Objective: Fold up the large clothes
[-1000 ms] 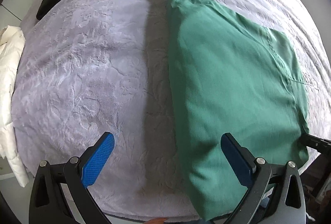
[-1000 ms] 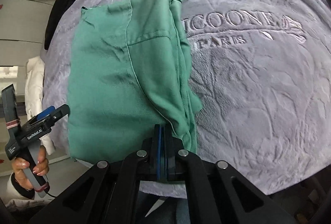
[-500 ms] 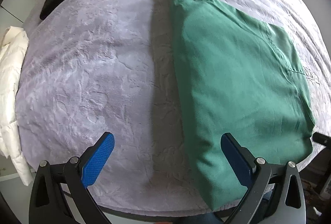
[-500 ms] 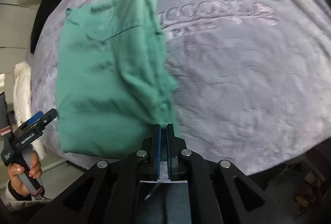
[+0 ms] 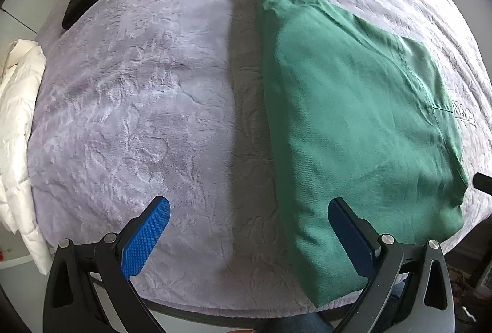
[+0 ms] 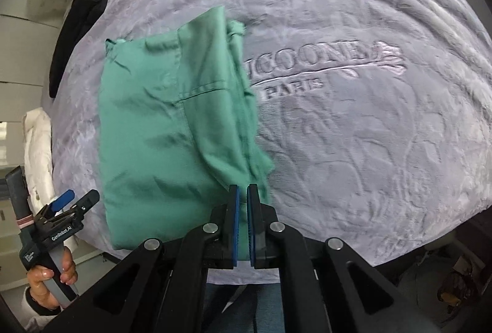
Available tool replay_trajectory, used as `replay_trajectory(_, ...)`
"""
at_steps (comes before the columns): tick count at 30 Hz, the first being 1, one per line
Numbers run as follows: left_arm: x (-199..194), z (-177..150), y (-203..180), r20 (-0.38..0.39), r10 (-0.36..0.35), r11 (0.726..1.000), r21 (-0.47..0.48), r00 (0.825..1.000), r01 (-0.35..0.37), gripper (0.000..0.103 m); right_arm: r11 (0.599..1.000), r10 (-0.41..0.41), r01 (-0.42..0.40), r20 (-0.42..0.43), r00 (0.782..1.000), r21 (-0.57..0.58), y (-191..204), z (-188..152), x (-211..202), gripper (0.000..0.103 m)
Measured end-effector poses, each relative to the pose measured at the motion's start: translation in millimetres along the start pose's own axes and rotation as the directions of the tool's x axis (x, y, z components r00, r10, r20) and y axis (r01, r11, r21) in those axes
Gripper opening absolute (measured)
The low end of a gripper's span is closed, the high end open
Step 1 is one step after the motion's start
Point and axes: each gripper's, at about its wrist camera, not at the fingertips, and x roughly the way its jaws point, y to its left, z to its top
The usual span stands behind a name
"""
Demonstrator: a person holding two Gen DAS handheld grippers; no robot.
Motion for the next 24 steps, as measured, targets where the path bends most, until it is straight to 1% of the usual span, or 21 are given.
replay_trajectory(3, -1.8, 0.5, -1.1, -0.002, -0.002, 1.0, 0.006, 1.0, 0.002, 0.103, 1.0, 0.011, -0.011, -0.014, 1.0, -0.022, 12.8, 0.2, 3.0, 0.005)
replay_trajectory(7, -5.7, 2.4, -4.6, -0.001, -0.007, 1.0, 0.02, 1.0, 0.007, 0.103, 0.998, -0.001, -0.001, -0.027, 1.0, -0.062, 27.7, 2.3, 5.5, 0.006)
replay_trajectory(9, -8.2, 4.7, -6.8, -0.005, -0.011, 1.0, 0.025, 1.0, 0.011, 0.103, 0.997, -0.018, 0.015, -0.032, 0.999, -0.072, 35.2, 5.1, 7.0, 0.014)
replay_trajectory(10, -9.5, 6.2, -7.6, -0.007, -0.014, 1.0, 0.024, 1.0, 0.014, 0.103, 0.997, -0.026, 0.023, -0.032, 0.999, -0.075, 37.6, 6.2, 6.5, 0.032)
replay_trajectory(11, -11.5, 8.4, -8.5, -0.009, -0.019, 1.0, 0.025, 1.0, 0.019, 0.103, 0.996, -0.035, 0.033, -0.028, 0.999, -0.08, 40.0, 8.0, 5.5, 0.06)
replay_trajectory(12, -13.4, 10.2, -9.8, -0.012, -0.019, 0.999, 0.027, 1.0, 0.02, 0.103, 0.995, -0.047, 0.045, -0.015, 0.999, -0.087, 43.4, 9.5, 2.8, 0.069)
replay_trajectory(13, -14.8, 12.2, -10.7, -0.014, -0.017, 0.999, 0.033, 1.0, 0.018, 0.103, 0.994, -0.052, 0.051, -0.003, 0.999, -0.097, 45.8, 10.7, -0.1, 0.072)
replay_trajectory(15, -18.9, 15.8, -13.7, -0.013, -0.012, 0.999, 0.04, 1.0, 0.013, 0.103, 0.989, -0.069, 0.07, 0.014, 0.998, -0.129, 52.7, 11.9, -5.7, 0.072)
replay_trajectory(16, -22.0, 17.6, -14.9, -0.006, -0.011, 0.999, 0.041, 1.0, 0.011, 0.103, 0.987, -0.079, 0.081, 0.02, 0.997, -0.136, 53.7, 13.3, -7.5, 0.073)
replay_trajectory(18, -30.2, 21.2, -17.0, 0.016, -0.008, 0.999, 0.038, 1.0, 0.007, 0.103, 0.984, -0.103, 0.108, 0.039, 0.994, -0.139, 58.6, 17.7, -13.2, 0.077)
replay_trajectory(19, -34.9, 23.3, -17.8, 0.029, -0.005, 0.999, 0.035, 1.0, 0.004, 0.103, 0.984, -0.107, 0.113, 0.05, 0.993, -0.138, 59.7, 19.4, -16.5, 0.082)
replay_trajectory(22, -48.1, 28.6, -20.2, 0.068, -0.001, 1.0, 0.024, 0.998, -0.001, 0.103, 0.985, -0.1, 0.112, 0.089, 0.991, -0.134, 67.3, 24.3, -29.3, 0.082)
replay_trajectory(24, -56.8, 31.7, -21.5, 0.088, -0.005, 1.0, 0.013, 0.996, 0.003, 0.103, 0.984, -0.101, 0.115, 0.107, 0.989, -0.135, 72.1, 26.1, -36.1, 0.085)
